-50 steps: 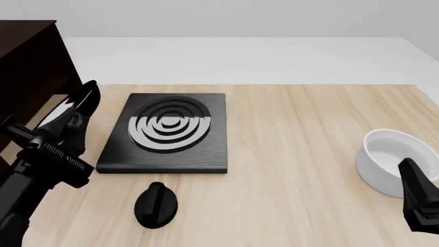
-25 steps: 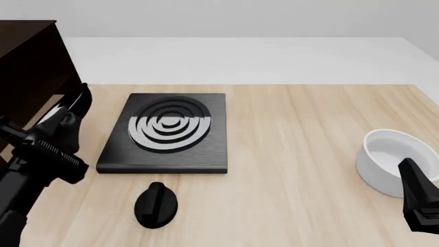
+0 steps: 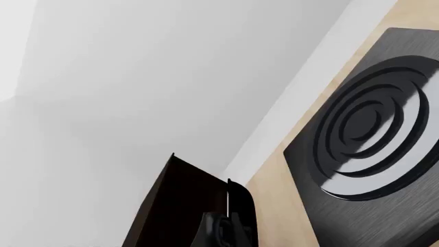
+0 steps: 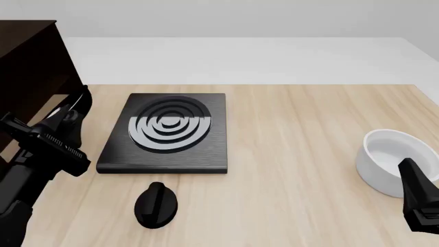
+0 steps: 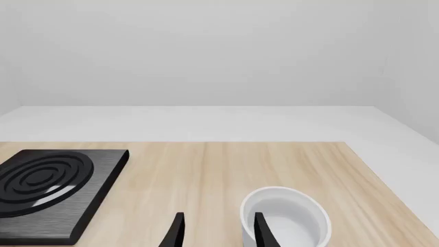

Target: Put the frying pan under the cabinet shelf.

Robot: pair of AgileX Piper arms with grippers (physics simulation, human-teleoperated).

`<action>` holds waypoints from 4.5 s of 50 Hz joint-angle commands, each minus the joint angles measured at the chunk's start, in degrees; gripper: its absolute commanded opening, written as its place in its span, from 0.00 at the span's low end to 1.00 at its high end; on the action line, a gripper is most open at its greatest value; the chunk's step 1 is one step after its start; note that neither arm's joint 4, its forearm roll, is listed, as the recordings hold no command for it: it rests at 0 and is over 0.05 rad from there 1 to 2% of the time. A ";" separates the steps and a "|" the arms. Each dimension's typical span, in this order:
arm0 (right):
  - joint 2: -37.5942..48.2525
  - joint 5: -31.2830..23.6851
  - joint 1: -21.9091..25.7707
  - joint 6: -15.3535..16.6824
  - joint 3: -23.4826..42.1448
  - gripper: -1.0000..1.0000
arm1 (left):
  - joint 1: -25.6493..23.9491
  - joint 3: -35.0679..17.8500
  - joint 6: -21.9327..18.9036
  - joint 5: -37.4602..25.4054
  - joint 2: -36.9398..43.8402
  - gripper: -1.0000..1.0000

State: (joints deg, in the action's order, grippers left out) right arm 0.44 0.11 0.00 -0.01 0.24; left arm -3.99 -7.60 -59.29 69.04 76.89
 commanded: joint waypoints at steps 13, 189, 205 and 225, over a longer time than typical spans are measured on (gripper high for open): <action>0.00 0.00 0.01 0.00 0.00 1.00 | 2.03 -1.61 -1.16 0.86 1.41 0.00; 0.00 0.00 0.00 -0.01 0.00 1.00 | 12.22 -15.15 0.72 0.86 25.19 1.00; 0.00 0.00 0.00 0.00 0.00 1.00 | 10.49 -13.80 0.43 0.86 25.65 1.00; 0.01 0.00 0.00 0.01 0.00 1.00 | 8.50 -10.09 1.13 0.86 24.06 1.00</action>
State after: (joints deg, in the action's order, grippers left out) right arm 0.44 0.11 0.00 -0.01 0.24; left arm 5.52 -19.12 -58.20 69.63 102.21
